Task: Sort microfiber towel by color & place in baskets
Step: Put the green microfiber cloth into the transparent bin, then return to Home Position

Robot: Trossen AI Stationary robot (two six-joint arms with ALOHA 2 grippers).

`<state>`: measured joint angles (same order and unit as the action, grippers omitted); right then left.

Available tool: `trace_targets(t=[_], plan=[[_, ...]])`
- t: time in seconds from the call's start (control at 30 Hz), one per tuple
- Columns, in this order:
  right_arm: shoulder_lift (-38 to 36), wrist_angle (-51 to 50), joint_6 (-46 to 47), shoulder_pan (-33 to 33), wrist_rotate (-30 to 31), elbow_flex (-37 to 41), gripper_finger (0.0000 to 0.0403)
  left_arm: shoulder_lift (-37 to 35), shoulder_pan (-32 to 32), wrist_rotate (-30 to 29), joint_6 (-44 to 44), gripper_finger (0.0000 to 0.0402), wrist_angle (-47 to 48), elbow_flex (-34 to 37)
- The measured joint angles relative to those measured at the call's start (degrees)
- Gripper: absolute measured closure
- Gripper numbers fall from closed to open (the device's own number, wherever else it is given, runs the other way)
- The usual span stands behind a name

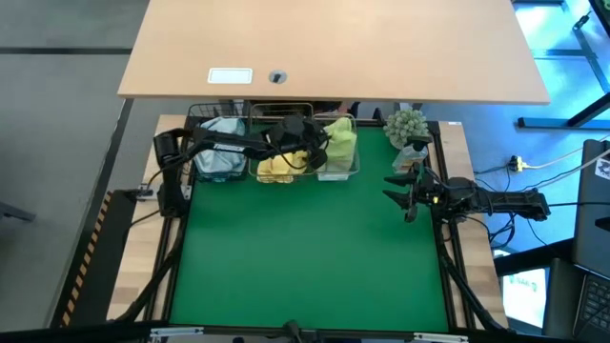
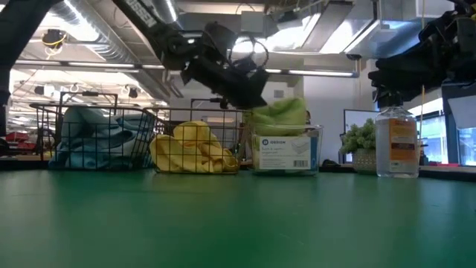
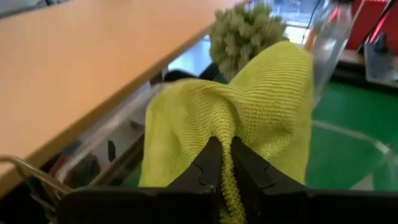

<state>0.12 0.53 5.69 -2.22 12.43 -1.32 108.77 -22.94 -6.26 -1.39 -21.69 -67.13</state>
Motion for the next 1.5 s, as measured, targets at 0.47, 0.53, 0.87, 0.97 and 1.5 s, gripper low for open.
trace_targets(t=[0.47, 0.53, 0.87, 0.97, 1.5], plan=[[0.00, -0.11, 0.00, 0.00, -0.04, 0.00, 0.0205, 2.76, 0.57, -0.07, -4.29, 0.0321, -2.73, -0.35], [0.00, -0.11, 0.00, 0.00, -0.04, 0.00, 0.0205, 2.76, 0.61, 0.02, -5.82, 0.0303, -2.77, -1.01], [0.02, -0.15, -0.02, 0.00, -0.08, 0.00, 0.0205, -1.14, 0.57, -0.36, -2.78, 0.0251, 7.02, -5.55], [0.02, -0.16, -0.04, 0.00, -0.13, 0.00, 0.0205, -3.36, 0.57, -0.46, -2.56, 0.0251, 7.97, -5.46], [0.02, -0.17, -0.02, 0.00, -0.11, 0.00, 0.0205, -29.71, 1.10, -0.81, 1.99, 0.0269, 27.01, -5.46]])
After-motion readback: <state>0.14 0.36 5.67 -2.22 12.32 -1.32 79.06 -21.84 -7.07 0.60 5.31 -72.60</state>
